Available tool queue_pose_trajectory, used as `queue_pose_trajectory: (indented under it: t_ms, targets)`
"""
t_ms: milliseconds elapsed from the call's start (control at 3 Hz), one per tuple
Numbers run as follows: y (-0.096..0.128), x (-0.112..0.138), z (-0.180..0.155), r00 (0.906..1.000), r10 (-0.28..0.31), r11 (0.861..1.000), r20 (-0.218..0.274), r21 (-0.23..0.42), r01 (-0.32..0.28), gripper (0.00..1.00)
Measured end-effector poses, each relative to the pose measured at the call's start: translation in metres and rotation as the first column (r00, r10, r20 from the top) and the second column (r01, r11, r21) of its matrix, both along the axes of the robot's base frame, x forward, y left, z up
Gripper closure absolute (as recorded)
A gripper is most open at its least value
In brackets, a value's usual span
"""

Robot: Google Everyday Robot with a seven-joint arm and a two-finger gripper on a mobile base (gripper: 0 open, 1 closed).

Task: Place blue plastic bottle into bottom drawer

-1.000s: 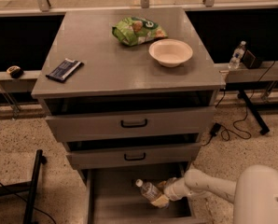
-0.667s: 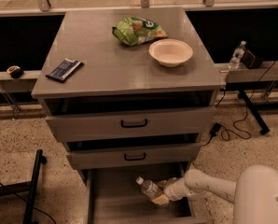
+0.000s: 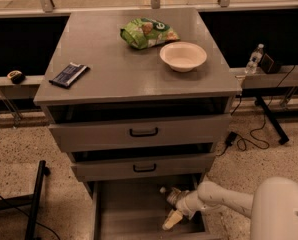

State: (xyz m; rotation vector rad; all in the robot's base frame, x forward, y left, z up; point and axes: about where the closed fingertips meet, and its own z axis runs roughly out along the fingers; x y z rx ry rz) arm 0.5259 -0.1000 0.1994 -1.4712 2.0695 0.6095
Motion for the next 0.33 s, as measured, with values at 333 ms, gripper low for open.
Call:
queue_pose_trajectory:
  t_ms: [333]
  targets:
    - [0.0000, 0.0000, 0.0000, 1.0000, 0.000, 1.000, 0.000, 0.000, 0.000, 0.00]
